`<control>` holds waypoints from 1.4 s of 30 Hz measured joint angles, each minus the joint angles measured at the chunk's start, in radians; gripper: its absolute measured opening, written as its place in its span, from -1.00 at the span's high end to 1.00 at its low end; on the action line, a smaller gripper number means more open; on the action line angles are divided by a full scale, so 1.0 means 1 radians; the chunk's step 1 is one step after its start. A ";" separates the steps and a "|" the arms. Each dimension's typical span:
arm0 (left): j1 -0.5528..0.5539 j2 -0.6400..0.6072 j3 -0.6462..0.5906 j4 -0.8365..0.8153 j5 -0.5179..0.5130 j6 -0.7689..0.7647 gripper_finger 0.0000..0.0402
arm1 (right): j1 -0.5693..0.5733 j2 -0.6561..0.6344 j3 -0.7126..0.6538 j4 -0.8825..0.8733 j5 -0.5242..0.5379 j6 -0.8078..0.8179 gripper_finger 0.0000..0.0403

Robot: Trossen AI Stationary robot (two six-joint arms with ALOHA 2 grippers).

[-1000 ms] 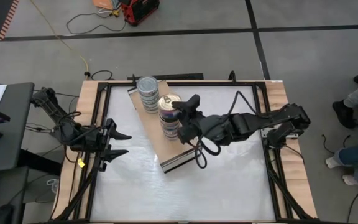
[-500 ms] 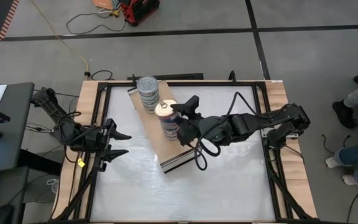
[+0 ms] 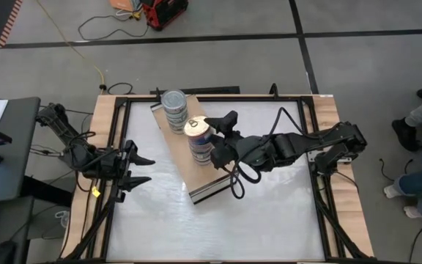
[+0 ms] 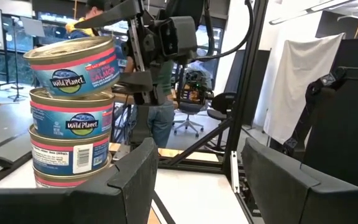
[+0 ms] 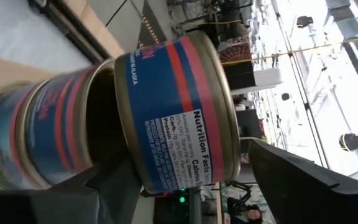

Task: Stack canned seafood by type on shelf
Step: Stack the blue tuna can on top of the other blue tuna can on the shelf

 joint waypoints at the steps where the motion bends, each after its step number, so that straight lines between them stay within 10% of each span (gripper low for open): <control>1: 0.000 0.000 0.000 0.000 0.000 0.000 -0.12 | -0.004 -0.002 0.000 -0.010 0.000 -0.004 -0.59; 42: 0.000 0.004 0.000 0.001 0.031 -0.056 -0.12 | -0.027 -0.006 0.001 -0.098 0.044 -0.197 -0.57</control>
